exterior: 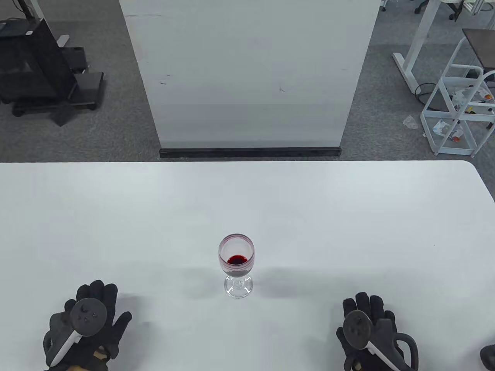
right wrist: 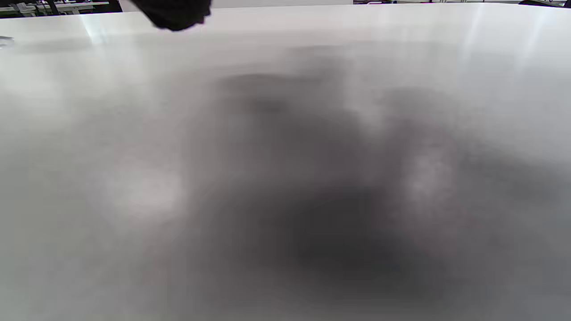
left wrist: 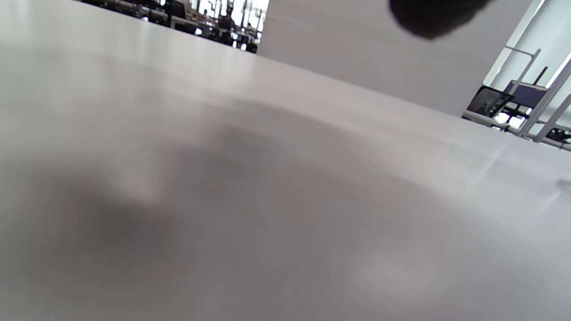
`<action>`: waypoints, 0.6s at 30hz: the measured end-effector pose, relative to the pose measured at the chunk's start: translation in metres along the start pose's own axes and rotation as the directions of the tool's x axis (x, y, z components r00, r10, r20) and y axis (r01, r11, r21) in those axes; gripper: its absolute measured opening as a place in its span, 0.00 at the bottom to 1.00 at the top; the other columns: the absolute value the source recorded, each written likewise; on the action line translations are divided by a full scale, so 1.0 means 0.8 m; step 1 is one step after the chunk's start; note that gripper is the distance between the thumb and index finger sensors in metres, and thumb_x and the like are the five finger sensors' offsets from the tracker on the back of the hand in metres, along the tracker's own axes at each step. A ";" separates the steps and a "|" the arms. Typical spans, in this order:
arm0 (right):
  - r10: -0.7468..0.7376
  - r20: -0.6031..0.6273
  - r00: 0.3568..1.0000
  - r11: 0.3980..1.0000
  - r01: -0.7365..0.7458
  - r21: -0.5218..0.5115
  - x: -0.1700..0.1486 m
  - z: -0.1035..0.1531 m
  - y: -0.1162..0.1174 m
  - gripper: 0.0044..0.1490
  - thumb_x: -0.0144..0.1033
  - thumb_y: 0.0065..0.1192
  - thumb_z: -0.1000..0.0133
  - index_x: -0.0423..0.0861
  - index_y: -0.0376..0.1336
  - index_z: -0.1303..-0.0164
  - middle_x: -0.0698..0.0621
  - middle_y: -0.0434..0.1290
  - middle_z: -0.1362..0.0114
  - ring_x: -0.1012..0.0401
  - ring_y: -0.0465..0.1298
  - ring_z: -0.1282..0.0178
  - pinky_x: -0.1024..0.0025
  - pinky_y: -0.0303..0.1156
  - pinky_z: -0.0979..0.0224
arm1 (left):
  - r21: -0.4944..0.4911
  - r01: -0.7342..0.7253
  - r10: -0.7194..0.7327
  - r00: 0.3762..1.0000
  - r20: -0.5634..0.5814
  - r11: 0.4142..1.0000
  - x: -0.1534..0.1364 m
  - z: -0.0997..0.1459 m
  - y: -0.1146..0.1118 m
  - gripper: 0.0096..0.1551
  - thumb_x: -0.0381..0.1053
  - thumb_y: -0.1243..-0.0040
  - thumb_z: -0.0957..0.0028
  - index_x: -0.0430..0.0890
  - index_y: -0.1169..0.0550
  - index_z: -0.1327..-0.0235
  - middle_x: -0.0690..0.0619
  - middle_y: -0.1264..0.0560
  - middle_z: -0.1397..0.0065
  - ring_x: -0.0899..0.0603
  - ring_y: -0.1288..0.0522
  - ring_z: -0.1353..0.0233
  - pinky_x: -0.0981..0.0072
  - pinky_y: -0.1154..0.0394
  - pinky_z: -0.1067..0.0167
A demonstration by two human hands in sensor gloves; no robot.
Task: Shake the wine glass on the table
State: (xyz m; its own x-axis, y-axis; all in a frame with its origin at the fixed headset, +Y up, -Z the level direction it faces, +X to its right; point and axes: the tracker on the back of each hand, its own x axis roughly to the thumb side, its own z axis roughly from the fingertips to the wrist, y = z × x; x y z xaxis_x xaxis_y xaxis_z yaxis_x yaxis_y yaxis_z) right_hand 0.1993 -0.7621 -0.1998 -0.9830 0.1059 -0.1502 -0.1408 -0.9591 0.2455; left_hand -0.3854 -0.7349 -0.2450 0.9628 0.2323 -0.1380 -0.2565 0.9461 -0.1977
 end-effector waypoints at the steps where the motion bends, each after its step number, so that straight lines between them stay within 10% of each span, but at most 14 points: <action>1: 0.000 0.000 1.000 1.000 0.000 0.001 0.000 0.000 0.000 0.47 0.56 0.53 0.44 0.55 0.38 0.21 0.52 0.32 0.14 0.47 0.31 0.16 0.40 0.37 0.18 | 0.000 -0.001 0.001 1.000 0.001 1.000 0.000 0.000 0.000 0.46 0.68 0.54 0.51 0.58 0.57 0.26 0.56 0.68 0.18 0.42 0.74 0.19 0.46 0.76 0.27; 18: -0.015 0.066 0.998 0.999 0.018 -0.042 0.007 0.002 -0.004 0.46 0.56 0.53 0.44 0.55 0.40 0.21 0.52 0.35 0.14 0.48 0.34 0.15 0.40 0.40 0.18 | -0.004 -0.016 0.016 1.000 0.015 1.000 0.000 0.001 0.001 0.46 0.68 0.54 0.51 0.58 0.58 0.26 0.56 0.68 0.18 0.42 0.74 0.19 0.46 0.75 0.27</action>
State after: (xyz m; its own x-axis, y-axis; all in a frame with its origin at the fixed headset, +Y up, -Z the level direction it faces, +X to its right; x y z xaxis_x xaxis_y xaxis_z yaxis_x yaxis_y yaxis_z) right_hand 0.1944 -0.7577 -0.1999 -0.9864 0.1377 -0.0901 -0.1535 -0.9671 0.2027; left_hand -0.3858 -0.7345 -0.2445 0.9598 0.2505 -0.1262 -0.2719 0.9414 -0.1993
